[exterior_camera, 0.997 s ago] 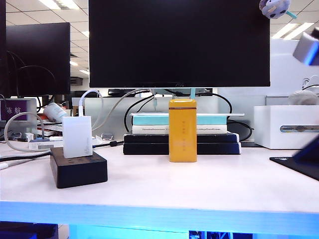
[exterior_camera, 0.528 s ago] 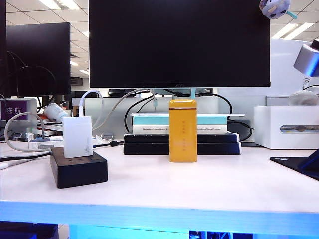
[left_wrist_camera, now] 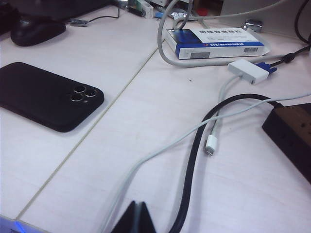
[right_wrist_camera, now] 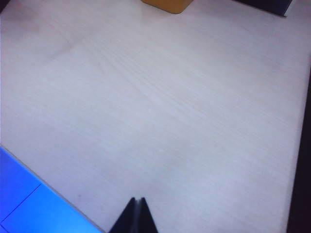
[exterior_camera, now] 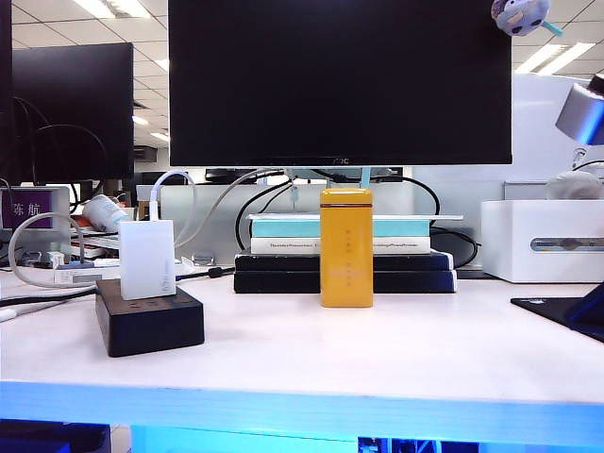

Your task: Plug the white charger into the left socket.

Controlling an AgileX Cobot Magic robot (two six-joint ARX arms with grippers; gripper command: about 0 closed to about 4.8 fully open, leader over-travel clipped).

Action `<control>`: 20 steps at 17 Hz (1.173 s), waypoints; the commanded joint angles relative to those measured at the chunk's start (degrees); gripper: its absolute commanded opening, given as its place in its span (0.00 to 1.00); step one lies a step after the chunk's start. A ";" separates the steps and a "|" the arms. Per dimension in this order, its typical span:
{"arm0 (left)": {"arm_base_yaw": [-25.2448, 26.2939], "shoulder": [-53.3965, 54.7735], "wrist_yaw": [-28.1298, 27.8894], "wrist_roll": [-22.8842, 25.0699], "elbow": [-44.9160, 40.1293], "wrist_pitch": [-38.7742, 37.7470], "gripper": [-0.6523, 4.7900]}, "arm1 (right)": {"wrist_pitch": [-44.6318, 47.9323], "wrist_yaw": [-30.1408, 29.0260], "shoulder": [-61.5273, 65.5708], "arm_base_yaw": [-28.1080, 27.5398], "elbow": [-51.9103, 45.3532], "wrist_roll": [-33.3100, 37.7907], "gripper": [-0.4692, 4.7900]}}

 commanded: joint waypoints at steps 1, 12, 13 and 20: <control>0.07 -0.07 -0.22 -0.07 0.00 -0.52 0.12 | 0.13 0.07 -1.62 0.00 -0.50 0.20 0.09; 0.07 -0.09 -0.20 -0.07 0.00 -0.50 0.12 | -0.52 0.07 -18.36 -22.34 -0.50 0.20 0.09; 0.07 -0.09 -0.22 -0.07 0.00 -0.50 0.12 | -0.48 0.04 -21.35 -25.90 -0.50 0.20 0.09; 0.04 -0.68 -0.22 -0.07 0.00 -0.50 0.12 | -0.61 0.11 -29.14 -46.73 -0.50 0.20 0.09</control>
